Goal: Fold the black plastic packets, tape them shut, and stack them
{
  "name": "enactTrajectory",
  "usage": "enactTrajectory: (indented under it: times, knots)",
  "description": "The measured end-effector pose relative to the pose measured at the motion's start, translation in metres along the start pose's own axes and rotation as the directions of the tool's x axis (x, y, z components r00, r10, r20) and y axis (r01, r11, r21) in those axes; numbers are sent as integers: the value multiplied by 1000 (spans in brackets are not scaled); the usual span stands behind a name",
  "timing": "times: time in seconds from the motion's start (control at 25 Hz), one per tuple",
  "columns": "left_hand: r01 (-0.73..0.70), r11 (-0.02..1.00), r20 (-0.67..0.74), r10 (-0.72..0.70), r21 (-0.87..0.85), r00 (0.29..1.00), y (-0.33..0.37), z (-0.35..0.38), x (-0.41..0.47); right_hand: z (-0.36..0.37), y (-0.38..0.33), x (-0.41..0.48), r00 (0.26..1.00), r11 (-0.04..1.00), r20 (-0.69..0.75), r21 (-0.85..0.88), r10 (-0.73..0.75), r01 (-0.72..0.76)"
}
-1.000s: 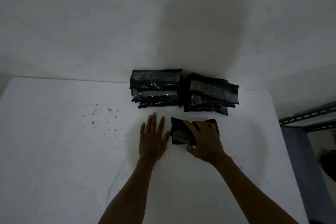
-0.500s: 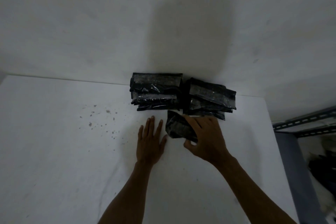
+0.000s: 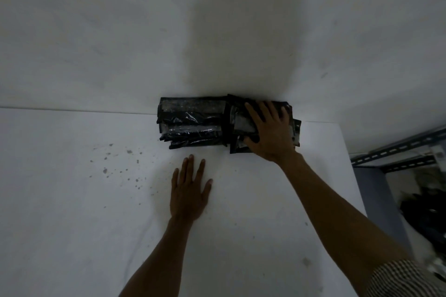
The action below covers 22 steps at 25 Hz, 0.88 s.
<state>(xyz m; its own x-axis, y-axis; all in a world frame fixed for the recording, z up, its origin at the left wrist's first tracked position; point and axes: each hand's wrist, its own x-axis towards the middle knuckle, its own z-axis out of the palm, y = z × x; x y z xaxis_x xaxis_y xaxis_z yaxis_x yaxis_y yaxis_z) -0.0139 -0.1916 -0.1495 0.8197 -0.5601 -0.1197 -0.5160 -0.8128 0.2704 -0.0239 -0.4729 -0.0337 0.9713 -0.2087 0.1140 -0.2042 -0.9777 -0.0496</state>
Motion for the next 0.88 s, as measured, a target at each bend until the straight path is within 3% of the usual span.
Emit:
enactTrajectory:
  times: [0.08, 0.32, 0.52, 0.88]
  knots:
    - [4, 1000, 0, -4, -7, 1000, 0, 0, 0, 9, -2, -1, 999, 1000, 31, -7, 18, -17]
    - [7, 1000, -1, -7, -12, 1000, 1, 0, 0, 7, -3, 0, 998, 1000, -56, 3, 19, -19]
    - [9, 1000, 4, -9, 22, 1000, 1, 1, 1, 12, -3, 0, 1000, 1000, -7, 4, 25, -25]
    - [-9, 1000, 212, 8, 5, 977, -2, -30, 7, -8, -20, -2, 990, 995, 100, 18, 100, -102]
